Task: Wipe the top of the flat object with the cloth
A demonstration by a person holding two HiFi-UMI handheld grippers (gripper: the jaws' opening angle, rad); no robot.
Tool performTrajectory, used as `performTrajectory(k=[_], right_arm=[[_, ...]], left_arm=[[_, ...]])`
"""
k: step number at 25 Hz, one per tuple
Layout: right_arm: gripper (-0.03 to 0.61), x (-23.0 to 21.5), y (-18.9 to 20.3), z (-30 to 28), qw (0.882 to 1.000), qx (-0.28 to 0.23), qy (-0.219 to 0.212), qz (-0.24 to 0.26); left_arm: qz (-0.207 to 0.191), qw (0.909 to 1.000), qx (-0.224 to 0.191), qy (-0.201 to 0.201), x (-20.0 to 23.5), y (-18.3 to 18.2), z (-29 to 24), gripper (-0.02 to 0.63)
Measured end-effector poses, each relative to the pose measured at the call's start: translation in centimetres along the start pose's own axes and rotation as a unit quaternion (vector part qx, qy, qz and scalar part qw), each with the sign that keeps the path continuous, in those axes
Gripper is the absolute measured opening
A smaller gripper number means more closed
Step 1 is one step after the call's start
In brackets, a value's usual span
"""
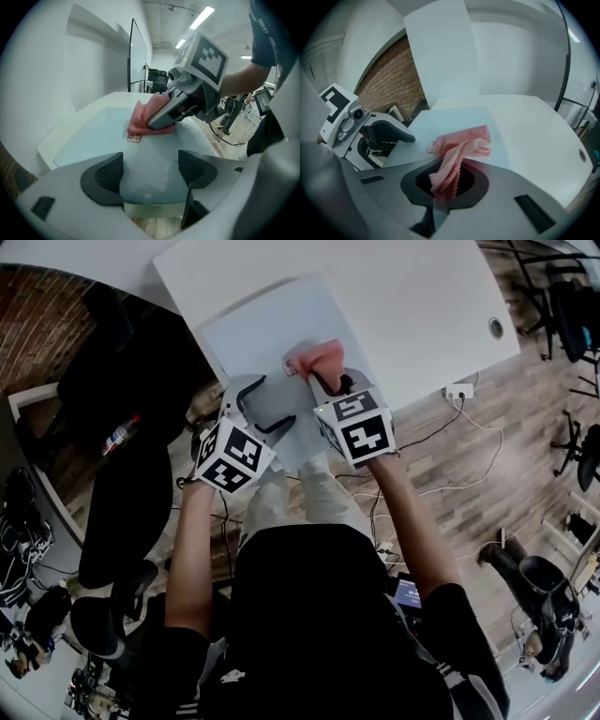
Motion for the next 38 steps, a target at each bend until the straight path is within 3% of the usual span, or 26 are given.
performTrajectory(k=[9,21,38], right_arm=[[0.046,-4.6,0.7,1.6,0.997,-0.012,0.067,-0.036],[0.046,-4.3,0.3,1.4,0.996,-0.007,0.084,-0.023],[0.046,1.6,-2.4,-2.5,0.999,-0.004,0.013,0.038]], left_arm=[[0.001,1.0,0.001,0.001,0.1,0.2,0.0,0.357],[0.001,1.0,-0.002,0.001,0.0,0.2,0.0,0.357],[0.001,1.0,-0.003,-0.002,0.0,0.4,0.1,0.357]])
Point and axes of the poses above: the fingertips, and each gripper's own axes: z backward along the fingers, x to its left, y out of its underside, the point moved 9 cm from there along z, backward along the fingers, and after that the axes turned 7 degrees about -x, right-handed, at the moved point
